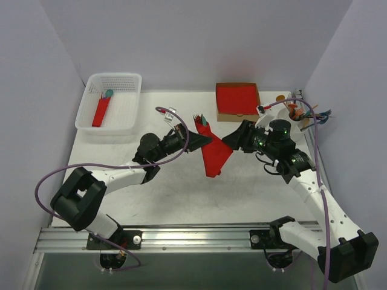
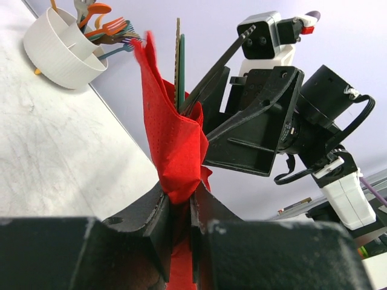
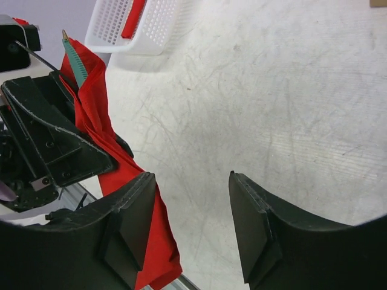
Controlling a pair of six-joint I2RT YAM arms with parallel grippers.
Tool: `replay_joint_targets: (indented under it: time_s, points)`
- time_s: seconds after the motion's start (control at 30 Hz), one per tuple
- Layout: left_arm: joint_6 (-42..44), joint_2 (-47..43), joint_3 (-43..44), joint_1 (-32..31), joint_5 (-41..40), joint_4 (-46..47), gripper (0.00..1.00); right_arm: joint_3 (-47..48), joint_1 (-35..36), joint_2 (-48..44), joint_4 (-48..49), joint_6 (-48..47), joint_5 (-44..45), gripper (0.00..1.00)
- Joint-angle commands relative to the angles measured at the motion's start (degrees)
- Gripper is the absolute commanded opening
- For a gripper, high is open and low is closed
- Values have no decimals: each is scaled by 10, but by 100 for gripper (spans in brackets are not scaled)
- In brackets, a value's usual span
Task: Place the utensils on the paper napkin and roll it up
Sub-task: Roll the napkin.
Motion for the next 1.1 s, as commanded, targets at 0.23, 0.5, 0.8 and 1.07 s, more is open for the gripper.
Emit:
replay_joint_targets:
  time_s: [0.23,0.5,0.8,1.07]
  points:
    - [71,-70,17,7,-65,-152,11,35,-3,-51,-40,-38,11,49]
    - [102,-79,43,5,-80,-223,11,47,25,-28,-32,-31,-23,48]
    - [105,-79,48,2,-77,-226,11,42,118,31,5,-8,28,47]
    - [82,-85,45,2,-48,-200,11,18,120,56,42,-4,27,44]
